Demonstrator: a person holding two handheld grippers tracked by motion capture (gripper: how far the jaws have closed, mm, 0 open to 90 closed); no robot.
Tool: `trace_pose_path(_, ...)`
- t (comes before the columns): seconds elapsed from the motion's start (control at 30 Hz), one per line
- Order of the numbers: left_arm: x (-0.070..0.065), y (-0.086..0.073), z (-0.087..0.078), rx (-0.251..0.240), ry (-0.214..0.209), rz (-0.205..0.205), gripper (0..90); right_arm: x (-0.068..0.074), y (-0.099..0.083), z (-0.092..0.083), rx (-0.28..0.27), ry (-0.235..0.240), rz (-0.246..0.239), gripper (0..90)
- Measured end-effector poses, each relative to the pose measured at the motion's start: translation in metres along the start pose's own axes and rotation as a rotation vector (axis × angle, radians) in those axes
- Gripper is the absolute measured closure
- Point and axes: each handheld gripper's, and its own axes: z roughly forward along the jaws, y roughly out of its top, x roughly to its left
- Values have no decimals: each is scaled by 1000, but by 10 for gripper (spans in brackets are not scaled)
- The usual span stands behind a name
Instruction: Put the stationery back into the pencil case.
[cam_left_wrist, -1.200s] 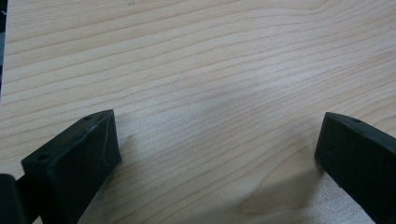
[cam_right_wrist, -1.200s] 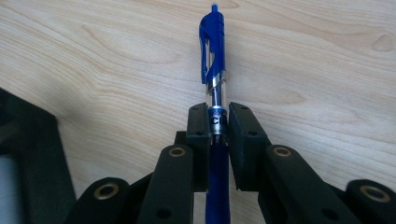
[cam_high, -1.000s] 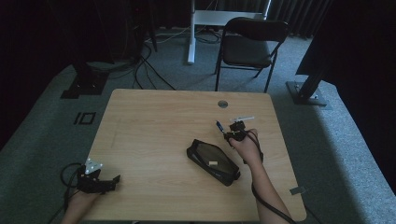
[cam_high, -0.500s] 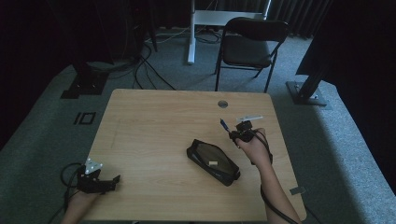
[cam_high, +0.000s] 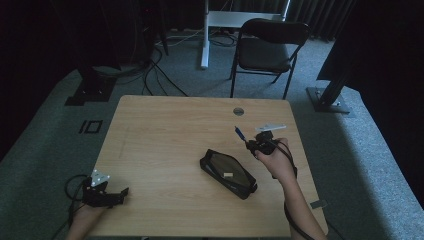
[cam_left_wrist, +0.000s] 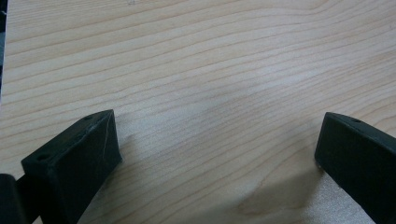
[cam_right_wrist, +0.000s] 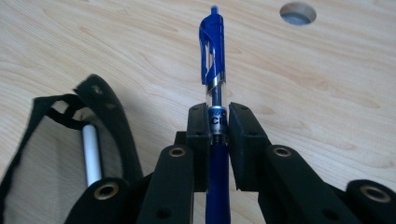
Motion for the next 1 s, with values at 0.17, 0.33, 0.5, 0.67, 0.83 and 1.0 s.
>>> trace_pose_path(0.17, 0, 0, 0, 0, 0, 0, 0, 8, 0, -10, -24, 16, -11, 791)
trace_pose_path(0.33, 0, 0, 0, 0, 0, 0, 0, 15, -1, -21, -50, 35, -25, 791)
trace_pose_path(0.5, 0, 0, 0, 0, 0, 1, 0, 22, 0, -29, -67, 52, -34, 791)
trace_pose_path(0.67, 0, 0, 0, -2, 0, 0, 0, 34, 0, -37, -82, 83, -67, 791)
trace_pose_path(0.83, 0, 0, 0, -3, 1, 0, 0, 41, -2, -40, -85, 105, -80, 791)
trace_pose_path(1.0, 0, 0, 0, -1, 0, 0, 0, 50, -6, -42, -95, 140, -112, 791)
